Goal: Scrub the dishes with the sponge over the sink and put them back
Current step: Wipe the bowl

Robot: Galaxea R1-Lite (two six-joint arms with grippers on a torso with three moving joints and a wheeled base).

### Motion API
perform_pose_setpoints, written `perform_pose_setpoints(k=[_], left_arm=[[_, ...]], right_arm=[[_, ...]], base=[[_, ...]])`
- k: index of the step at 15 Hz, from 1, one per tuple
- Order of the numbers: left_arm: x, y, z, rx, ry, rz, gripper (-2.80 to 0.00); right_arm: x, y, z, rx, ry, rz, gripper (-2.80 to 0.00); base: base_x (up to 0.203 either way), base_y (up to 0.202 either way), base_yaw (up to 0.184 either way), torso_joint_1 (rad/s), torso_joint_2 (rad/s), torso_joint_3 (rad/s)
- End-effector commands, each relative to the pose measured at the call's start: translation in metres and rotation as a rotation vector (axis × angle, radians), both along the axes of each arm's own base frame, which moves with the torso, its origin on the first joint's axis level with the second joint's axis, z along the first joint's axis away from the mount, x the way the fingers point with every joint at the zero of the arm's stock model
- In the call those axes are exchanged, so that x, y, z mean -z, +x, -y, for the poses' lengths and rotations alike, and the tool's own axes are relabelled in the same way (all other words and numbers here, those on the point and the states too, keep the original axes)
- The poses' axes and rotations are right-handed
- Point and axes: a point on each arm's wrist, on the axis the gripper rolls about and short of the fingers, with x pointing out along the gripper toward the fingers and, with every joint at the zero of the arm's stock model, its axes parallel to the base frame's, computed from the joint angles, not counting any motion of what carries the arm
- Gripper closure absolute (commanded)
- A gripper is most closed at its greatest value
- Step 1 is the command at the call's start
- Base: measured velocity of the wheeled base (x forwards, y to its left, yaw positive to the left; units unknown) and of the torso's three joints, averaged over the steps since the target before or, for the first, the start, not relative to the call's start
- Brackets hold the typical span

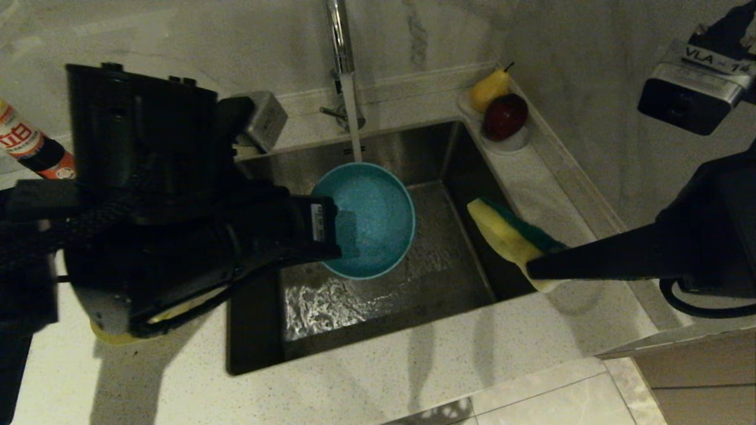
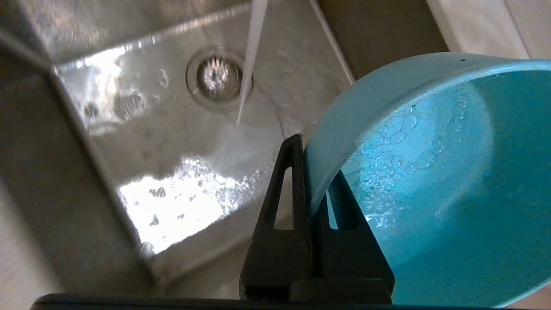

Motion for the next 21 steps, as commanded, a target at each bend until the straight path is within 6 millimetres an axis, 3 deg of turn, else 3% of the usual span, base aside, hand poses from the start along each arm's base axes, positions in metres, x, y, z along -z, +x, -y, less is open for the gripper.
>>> perform_pose_setpoints(k=[1, 5, 9, 15, 21], left_arm=[[0.02, 0.018, 0.029, -0.035, 0.026, -0.005, 0.0], [0.015, 0.017, 0.043, -0.055, 0.025, 0.03, 0.0], [0.011, 0.015, 0.043, -0.103, 0.028, 0.078, 0.0], [0.005, 0.003, 0.041, -0.08, -0.01, 0.115, 0.0], [0.01, -0.003, 0.033, -0.074, 0.005, 0.107, 0.0]], right_arm=[[-0.01, 0.004, -0.004, -0.02, 0.01, -0.012, 0.0], [-0.009, 0.017, -0.017, -0.013, 0.021, -0.07, 0.0], [-0.003, 0.035, -0.033, -0.008, 0.004, -0.094, 0.0], [-0.009, 0.058, -0.044, 0.026, 0.019, -0.075, 0.0], [-0.004, 0.08, -0.06, 0.035, 0.014, -0.081, 0.0]], base=[[0.0, 0.0, 0.0, 0.0, 0.0, 0.0], [0.0, 0.0, 0.0, 0.0, 0.0, 0.0], [0.0, 0.0, 0.0, 0.0, 0.0, 0.0], [0.0, 0.0, 0.0, 0.0, 0.0, 0.0], [0.0, 0.0, 0.0, 0.0, 0.0, 0.0]])
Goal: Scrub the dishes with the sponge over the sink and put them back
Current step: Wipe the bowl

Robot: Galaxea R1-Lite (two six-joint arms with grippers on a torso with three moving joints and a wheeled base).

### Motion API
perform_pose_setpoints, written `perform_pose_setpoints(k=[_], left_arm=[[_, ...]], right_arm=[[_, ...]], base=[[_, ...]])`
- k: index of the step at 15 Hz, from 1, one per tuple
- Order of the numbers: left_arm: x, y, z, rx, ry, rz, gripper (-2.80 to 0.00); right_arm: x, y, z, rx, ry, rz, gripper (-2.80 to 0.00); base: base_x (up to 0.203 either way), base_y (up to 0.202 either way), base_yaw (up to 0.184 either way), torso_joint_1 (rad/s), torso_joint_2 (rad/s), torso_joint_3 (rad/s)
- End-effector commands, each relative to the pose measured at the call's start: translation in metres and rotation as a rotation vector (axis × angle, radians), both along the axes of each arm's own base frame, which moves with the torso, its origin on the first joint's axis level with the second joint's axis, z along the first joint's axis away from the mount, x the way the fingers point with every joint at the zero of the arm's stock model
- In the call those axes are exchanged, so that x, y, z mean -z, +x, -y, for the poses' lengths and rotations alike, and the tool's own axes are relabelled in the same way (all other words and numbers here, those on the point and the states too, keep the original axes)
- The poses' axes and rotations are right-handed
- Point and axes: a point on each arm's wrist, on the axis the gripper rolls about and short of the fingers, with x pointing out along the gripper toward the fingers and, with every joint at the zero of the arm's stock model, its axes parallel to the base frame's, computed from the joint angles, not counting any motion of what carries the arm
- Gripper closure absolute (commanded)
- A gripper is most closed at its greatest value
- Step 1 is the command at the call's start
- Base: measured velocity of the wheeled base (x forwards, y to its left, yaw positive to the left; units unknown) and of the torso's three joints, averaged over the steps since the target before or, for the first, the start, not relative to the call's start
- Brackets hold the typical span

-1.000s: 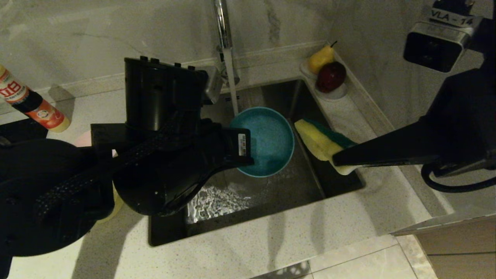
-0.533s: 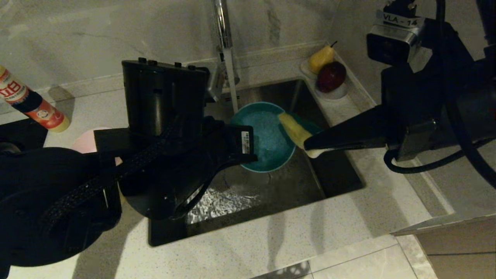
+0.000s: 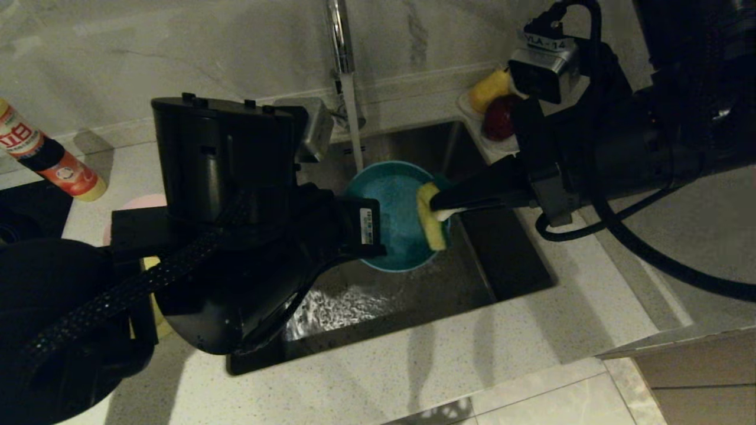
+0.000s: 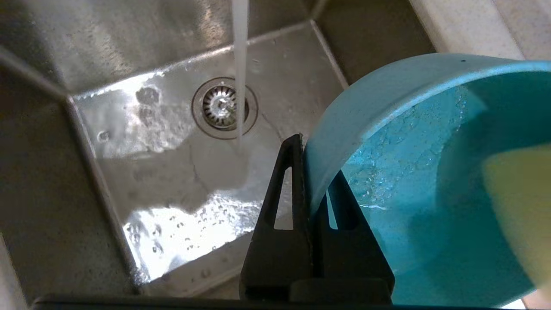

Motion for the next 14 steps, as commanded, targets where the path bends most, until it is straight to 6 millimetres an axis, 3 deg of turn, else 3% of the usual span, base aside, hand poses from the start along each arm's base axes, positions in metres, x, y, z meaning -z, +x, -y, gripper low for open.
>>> perform_pose_setpoints(k=[1, 4, 11, 14], left_arm=[[-0.001, -0.004, -0.005, -0.001, -0.006, 0.003, 0.0], [0.0, -0.004, -0.004, 0.002, -0.002, 0.0, 0.0], [0.015, 0.01, 0.01, -0.01, 0.004, -0.004, 0.0], [0.007, 0.01, 0.009, -0.012, -0.024, 0.02, 0.0]], right_arm=[[0.006, 0.011, -0.009, 0.003, -0.011, -0.018, 0.0], [0.004, 0.012, -0.007, 0.009, -0.009, -0.014, 0.0], [-0.017, -0.017, 0.013, -0.008, 0.024, 0.022, 0.0], [-0.015, -0.026, 0.012, -0.032, 0.019, 0.016, 0.0]], base=[[0.0, 0.0, 0.0, 0.0, 0.0, 0.0], [0.0, 0.0, 0.0, 0.0, 0.0, 0.0], [0.0, 0.0, 0.0, 0.0, 0.0, 0.0], [0.0, 0.0, 0.0, 0.0, 0.0, 0.0]])
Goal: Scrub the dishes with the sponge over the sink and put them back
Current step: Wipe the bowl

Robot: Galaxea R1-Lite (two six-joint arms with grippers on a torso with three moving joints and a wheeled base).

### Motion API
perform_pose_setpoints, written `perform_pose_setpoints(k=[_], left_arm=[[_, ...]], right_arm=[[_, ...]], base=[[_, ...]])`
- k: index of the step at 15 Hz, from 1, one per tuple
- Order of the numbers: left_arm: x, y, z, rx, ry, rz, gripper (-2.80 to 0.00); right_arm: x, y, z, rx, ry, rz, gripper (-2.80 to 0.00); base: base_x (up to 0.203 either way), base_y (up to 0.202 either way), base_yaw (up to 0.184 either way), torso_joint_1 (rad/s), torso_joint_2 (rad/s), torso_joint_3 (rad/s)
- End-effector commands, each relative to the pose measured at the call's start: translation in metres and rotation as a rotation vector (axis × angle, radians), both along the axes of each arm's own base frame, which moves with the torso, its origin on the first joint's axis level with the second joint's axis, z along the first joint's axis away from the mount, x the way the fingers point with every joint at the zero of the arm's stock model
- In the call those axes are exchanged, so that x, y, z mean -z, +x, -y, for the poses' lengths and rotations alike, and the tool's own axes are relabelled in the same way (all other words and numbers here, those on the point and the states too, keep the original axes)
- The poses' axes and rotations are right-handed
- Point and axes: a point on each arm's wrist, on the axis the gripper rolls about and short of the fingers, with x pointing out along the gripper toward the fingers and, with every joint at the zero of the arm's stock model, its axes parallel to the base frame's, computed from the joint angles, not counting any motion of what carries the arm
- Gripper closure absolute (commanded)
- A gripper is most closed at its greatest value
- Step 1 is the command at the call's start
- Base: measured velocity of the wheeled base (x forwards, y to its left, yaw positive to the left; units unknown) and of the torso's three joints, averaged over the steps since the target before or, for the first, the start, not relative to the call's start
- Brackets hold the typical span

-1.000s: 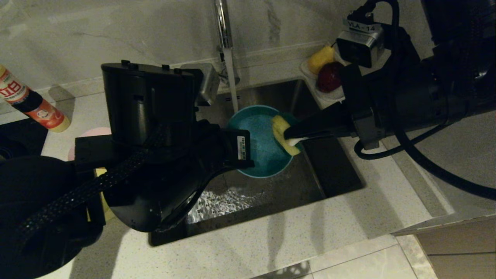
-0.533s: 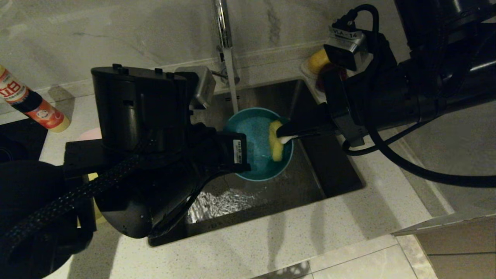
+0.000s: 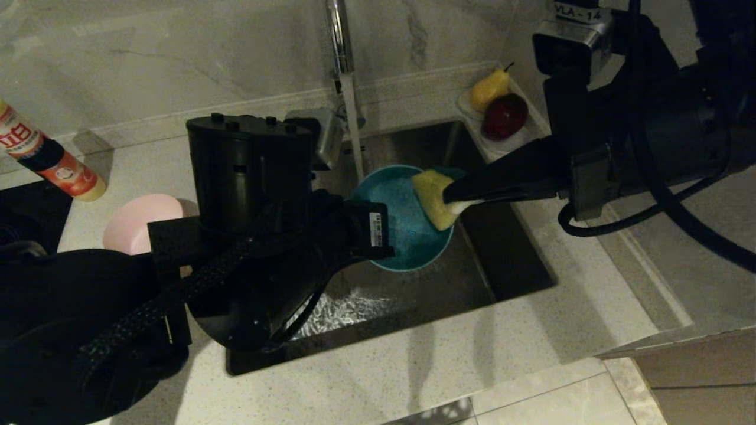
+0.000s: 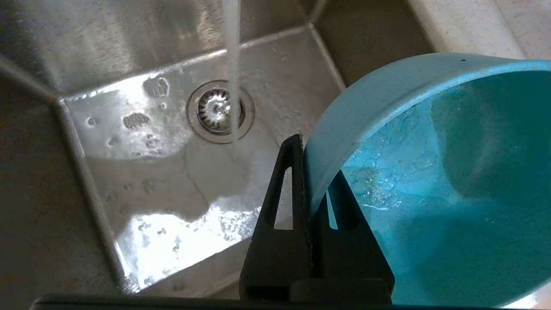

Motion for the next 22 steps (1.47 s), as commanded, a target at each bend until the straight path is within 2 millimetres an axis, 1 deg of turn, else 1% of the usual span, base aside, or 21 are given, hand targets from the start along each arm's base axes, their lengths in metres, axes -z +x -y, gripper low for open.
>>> perform_pose_setpoints(k=[1, 4, 7, 9, 12, 14, 16, 17, 19, 22], left_arm=[[-0.008, -0.001, -0.001, -0.001, -0.027, 0.018, 0.0], [-0.017, -0.008, -0.008, 0.003, -0.052, 0.038, 0.0], [-0.026, -0.014, -0.015, 0.007, -0.071, 0.054, 0.0], [-0.022, -0.017, -0.018, 0.011, -0.063, 0.046, 0.0], [-0.016, -0.022, -0.024, 0.022, -0.048, 0.033, 0.0], [-0.014, -0.025, -0.023, 0.047, -0.044, 0.027, 0.0], [-0.013, -0.025, -0.02, 0.055, -0.041, 0.025, 0.0], [-0.013, -0.028, -0.019, 0.066, -0.041, 0.024, 0.0], [-0.007, -0.031, -0.019, 0.073, -0.027, 0.01, 0.0], [0.005, -0.031, -0.019, 0.067, -0.002, -0.018, 0.0]], right_arm=[[0.002, -0.003, -0.001, -0.009, -0.004, -0.007, 0.0], [0.01, 0.01, -0.009, 0.001, -0.021, -0.02, 0.0], [0.015, 0.03, -0.013, 0.033, -0.019, -0.009, 0.0], [0.017, 0.039, -0.018, 0.041, -0.014, -0.004, 0.0], [0.013, 0.053, -0.017, 0.07, 0.006, 0.023, 0.0], [0.013, 0.057, -0.019, 0.073, 0.014, 0.034, 0.0], [0.011, 0.056, -0.018, 0.075, 0.021, 0.042, 0.0], [0.009, 0.056, -0.016, 0.079, 0.028, 0.052, 0.0], [0.003, 0.057, -0.008, 0.1, 0.048, 0.076, 0.0], [-0.008, 0.044, 0.002, 0.104, 0.067, 0.098, 0.0]], base=[[0.0, 0.0, 0.0, 0.0, 0.0, 0.0], [0.0, 0.0, 0.0, 0.0, 0.0, 0.0], [0.0, 0.0, 0.0, 0.0, 0.0, 0.0], [0.0, 0.0, 0.0, 0.0, 0.0, 0.0], [0.0, 0.0, 0.0, 0.0, 0.0, 0.0], [0.0, 0.0, 0.0, 0.0, 0.0, 0.0], [0.0, 0.0, 0.0, 0.0, 0.0, 0.0], [0.0, 0.0, 0.0, 0.0, 0.0, 0.0], [0.0, 0.0, 0.0, 0.0, 0.0, 0.0], [0.0, 0.0, 0.0, 0.0, 0.0, 0.0]])
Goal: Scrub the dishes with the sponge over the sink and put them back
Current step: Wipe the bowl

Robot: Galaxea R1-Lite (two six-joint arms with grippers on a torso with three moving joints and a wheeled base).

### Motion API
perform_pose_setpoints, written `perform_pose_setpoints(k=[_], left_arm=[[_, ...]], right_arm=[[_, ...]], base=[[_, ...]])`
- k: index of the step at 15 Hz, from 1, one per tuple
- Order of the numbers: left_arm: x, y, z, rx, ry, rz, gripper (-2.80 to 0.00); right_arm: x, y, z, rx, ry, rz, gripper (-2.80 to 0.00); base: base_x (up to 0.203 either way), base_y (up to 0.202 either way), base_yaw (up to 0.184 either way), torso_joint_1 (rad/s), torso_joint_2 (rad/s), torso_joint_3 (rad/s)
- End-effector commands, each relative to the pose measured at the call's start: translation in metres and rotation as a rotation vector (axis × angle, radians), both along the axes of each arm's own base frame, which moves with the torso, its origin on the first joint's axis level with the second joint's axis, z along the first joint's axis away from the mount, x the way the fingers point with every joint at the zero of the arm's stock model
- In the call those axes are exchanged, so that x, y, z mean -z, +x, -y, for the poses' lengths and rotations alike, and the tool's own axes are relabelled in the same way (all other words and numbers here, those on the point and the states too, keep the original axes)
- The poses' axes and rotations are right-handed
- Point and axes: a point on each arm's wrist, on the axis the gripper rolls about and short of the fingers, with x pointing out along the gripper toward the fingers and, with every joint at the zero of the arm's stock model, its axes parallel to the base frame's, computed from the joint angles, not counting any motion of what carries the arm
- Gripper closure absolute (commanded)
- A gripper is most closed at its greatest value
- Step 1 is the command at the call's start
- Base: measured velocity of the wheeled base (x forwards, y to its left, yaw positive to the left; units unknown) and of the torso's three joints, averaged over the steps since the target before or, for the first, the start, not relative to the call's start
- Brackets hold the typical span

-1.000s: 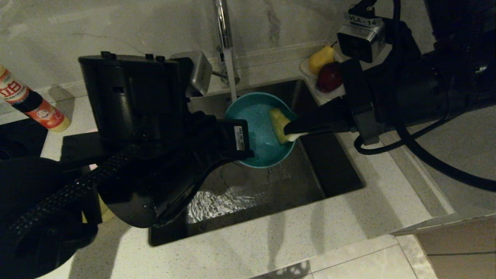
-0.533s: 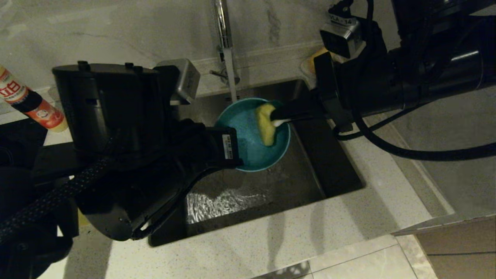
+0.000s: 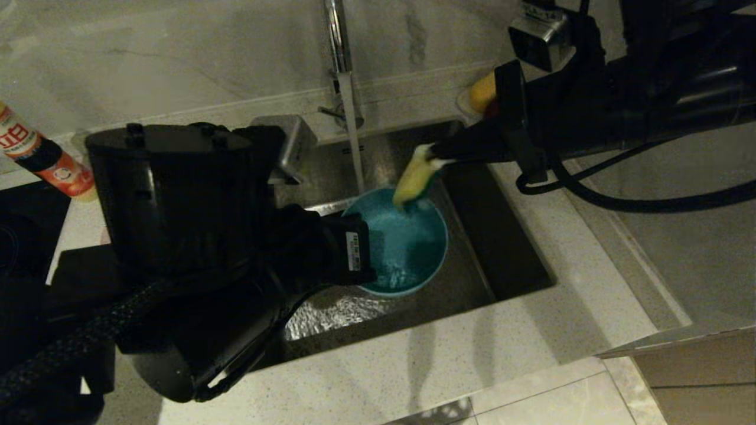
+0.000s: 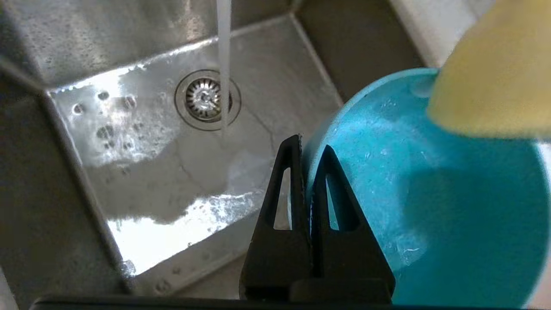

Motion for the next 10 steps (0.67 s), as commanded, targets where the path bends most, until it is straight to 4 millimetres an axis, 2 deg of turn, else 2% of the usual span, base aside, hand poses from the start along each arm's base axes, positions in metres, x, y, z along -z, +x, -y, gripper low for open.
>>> perform_pose_setpoints(k=[1, 4, 10], left_arm=[[0.008, 0.001, 0.001, -0.011, 0.016, -0.017, 0.0], [0.007, 0.003, 0.003, -0.012, -0.004, -0.001, 0.0], [0.005, 0.004, 0.003, -0.018, -0.008, 0.011, 0.0]], right_arm=[[-0.011, -0.014, 0.01, -0.003, 0.019, 0.014, 0.0], [-0.009, -0.021, 0.016, -0.004, -0.008, -0.021, 0.0], [0.003, -0.015, 0.006, -0.021, -0.033, -0.054, 0.0]], base=[[0.0, 0.0, 0.0, 0.0, 0.0, 0.0], [0.0, 0.0, 0.0, 0.0, 0.0, 0.0], [0.0, 0.0, 0.0, 0.0, 0.0, 0.0]])
